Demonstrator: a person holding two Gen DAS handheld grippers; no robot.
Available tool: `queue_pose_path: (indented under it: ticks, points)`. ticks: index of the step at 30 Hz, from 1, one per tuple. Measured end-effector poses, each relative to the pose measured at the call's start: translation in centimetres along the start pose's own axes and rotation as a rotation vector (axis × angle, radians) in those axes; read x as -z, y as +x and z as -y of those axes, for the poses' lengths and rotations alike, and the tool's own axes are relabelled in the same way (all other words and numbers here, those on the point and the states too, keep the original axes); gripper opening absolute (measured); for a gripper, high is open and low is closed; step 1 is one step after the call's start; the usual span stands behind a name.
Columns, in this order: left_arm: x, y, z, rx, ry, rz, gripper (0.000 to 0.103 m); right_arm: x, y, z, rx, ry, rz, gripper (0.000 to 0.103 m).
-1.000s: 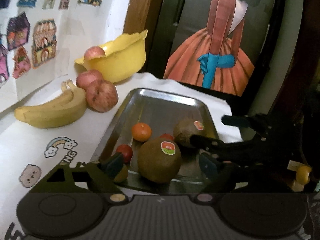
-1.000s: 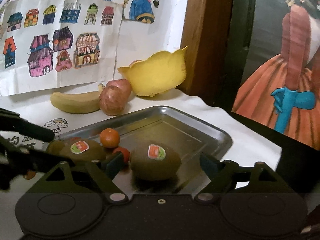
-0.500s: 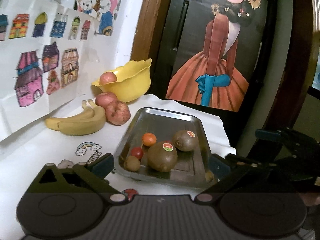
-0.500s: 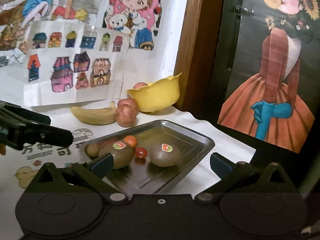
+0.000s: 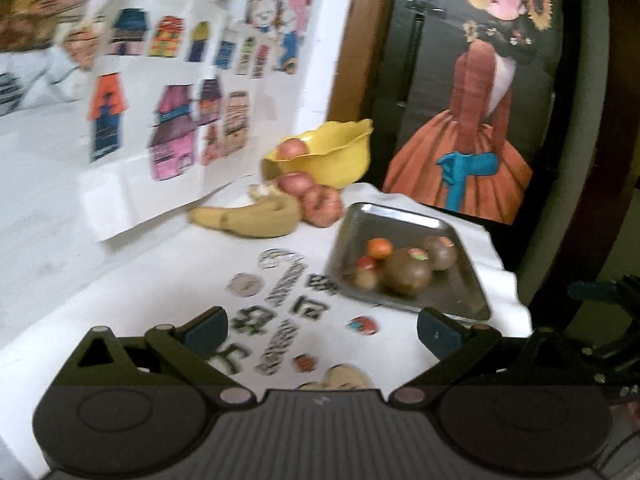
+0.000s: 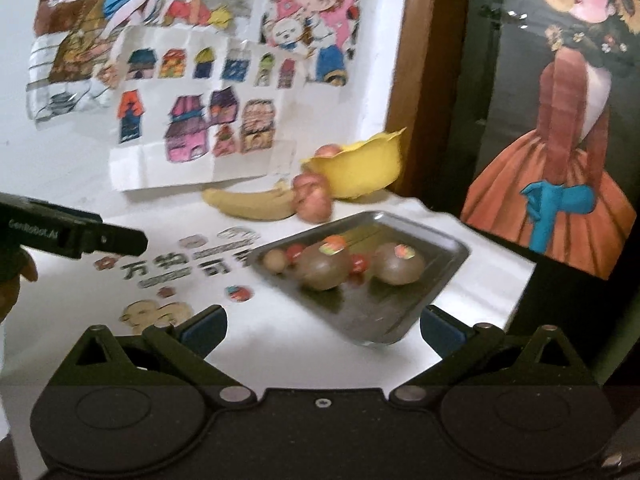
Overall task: Organize fruits
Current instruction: 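Lift both tools away from the tray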
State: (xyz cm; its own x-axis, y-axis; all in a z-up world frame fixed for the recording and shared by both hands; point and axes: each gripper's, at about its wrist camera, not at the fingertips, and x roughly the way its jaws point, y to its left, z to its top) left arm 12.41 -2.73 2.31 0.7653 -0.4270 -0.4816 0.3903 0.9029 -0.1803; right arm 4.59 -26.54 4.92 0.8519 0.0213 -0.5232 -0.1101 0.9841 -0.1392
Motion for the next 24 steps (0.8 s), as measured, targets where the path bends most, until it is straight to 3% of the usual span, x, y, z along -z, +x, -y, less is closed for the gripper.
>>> queue_pose_path:
  ticks: [10, 24]
  points:
    - [0.9, -1.8, -3.8, -0.069, -0.049, -0.009, 0.103, -0.7, 1.5, -4.5, -0.058, -0.049, -0.067, 0.102]
    - [0.5, -1.8, -6.0, -0.105, -0.062, -0.025, 0.103, -2.3, 3.3, -7.0, -0.128, -0.098, -0.069, 0.102]
